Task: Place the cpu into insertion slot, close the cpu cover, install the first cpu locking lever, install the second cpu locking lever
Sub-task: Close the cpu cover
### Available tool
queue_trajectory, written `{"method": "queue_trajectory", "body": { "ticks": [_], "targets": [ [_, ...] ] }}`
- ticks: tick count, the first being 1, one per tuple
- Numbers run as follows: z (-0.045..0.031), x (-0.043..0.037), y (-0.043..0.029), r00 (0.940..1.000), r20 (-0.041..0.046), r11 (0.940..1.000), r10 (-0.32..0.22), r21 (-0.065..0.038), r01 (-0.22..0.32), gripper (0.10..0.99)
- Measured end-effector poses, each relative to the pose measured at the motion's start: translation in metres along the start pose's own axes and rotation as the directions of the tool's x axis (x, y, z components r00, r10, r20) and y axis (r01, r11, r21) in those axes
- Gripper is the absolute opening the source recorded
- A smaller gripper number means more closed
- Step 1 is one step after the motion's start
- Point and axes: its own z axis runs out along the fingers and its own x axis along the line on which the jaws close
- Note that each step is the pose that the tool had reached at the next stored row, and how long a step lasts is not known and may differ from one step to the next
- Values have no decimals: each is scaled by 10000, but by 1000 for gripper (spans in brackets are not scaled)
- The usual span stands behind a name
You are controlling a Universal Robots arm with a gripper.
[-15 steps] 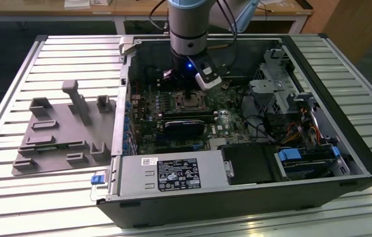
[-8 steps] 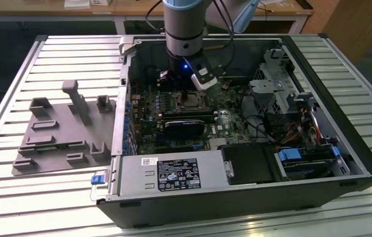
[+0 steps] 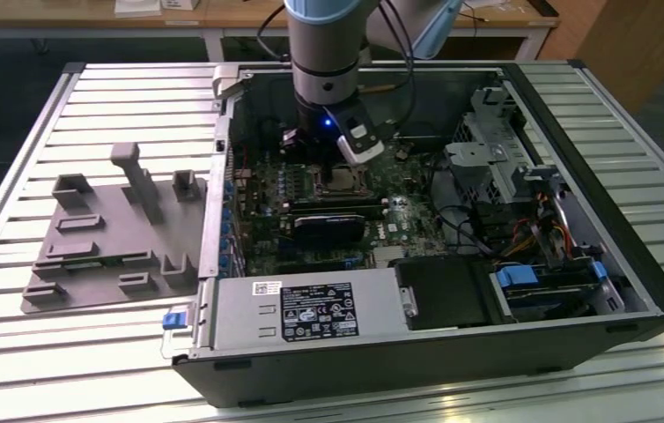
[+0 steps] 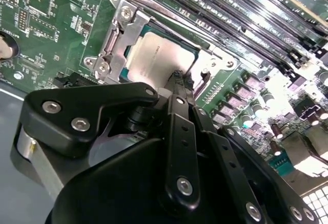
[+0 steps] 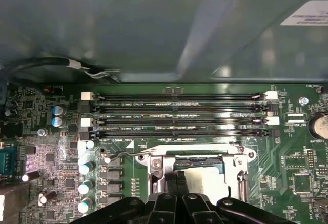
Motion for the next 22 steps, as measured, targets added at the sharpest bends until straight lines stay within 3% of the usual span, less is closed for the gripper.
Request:
{"method": "queue_trajectory", "body": {
  "ticks": [8, 16, 22],
  "targets": [
    [25, 2, -3, 10000, 0, 10000, 1, -1, -1, 102],
    [29, -66, -1, 10000, 2, 10000, 0, -5, 0, 102],
    [-10, -72, 5, 10000, 3, 10000, 0, -5, 0, 102]
  ]
}}
